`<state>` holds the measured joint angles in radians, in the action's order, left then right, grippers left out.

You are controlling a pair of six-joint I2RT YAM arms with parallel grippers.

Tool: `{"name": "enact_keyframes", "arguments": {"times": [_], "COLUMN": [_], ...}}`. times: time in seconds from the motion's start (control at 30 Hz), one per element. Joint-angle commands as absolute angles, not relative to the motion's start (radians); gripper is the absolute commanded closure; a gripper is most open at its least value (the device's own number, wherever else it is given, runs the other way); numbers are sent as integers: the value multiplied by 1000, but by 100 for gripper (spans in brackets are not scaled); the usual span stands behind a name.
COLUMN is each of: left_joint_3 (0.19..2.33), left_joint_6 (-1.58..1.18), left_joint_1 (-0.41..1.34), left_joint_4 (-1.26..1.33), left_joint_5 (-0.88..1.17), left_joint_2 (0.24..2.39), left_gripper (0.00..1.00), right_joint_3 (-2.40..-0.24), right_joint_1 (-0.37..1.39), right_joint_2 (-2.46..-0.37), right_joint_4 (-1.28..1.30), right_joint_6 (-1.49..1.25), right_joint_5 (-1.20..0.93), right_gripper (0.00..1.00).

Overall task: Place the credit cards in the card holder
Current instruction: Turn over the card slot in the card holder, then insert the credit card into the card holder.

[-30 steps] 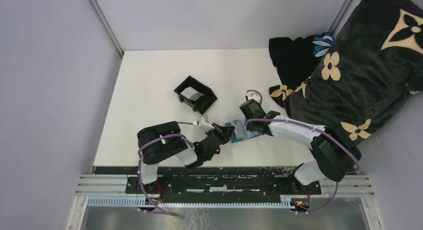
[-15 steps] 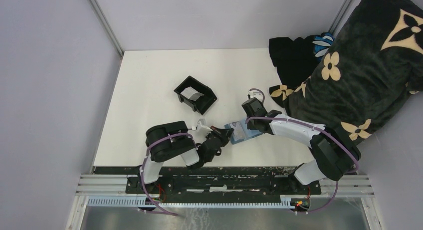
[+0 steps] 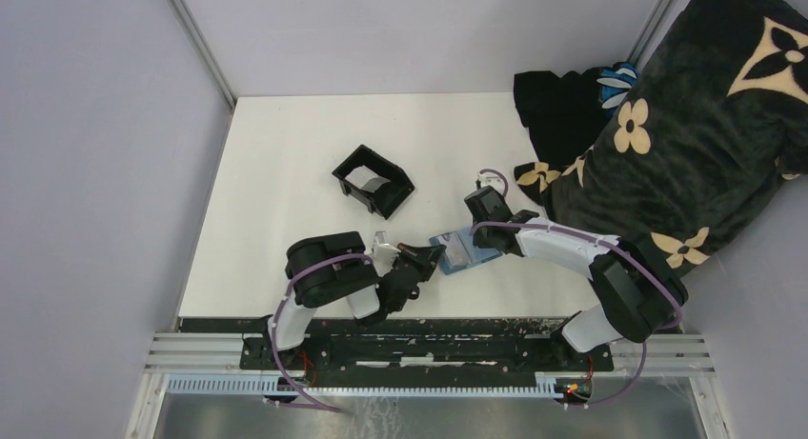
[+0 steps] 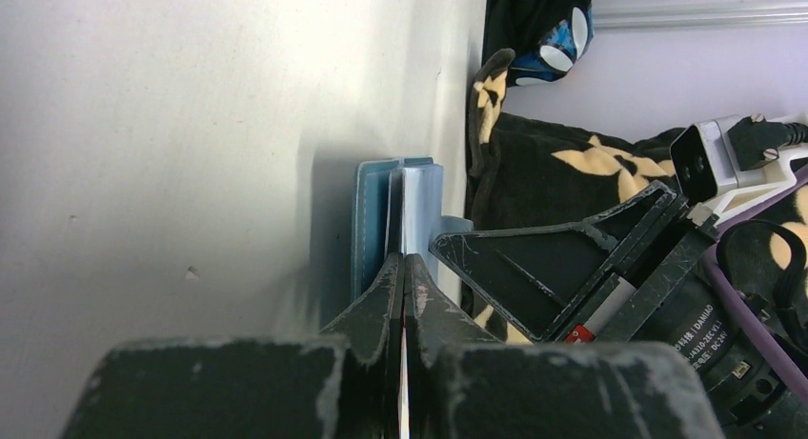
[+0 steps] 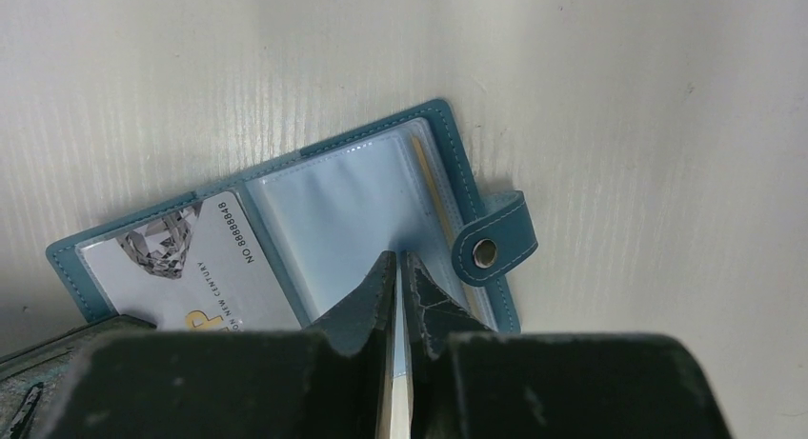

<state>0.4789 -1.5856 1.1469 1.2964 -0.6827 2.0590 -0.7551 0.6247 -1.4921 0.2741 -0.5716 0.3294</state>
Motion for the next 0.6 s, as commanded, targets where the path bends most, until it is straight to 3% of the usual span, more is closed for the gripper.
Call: {"name": "enact_keyframes", "arguments": {"times": [0.0, 0.57], "left_joint_3": [471, 498], "left_joint_6": [-1616, -1558], "left_joint_1": [1145, 1141], "left_joint_4": [1382, 1408], "left_joint_5": [-709, -685], "left_joint_2": [2076, 2097], "left_gripper": [97, 97], "right_joint_3": [-741, -738], "right_joint_1": [614, 591], "right_joint_2": [-1497, -1506], "right_joint_4": [258, 261], "right_joint_6": [-580, -579], "right_joint_5": [319, 286], "right_gripper": [89, 89]}}
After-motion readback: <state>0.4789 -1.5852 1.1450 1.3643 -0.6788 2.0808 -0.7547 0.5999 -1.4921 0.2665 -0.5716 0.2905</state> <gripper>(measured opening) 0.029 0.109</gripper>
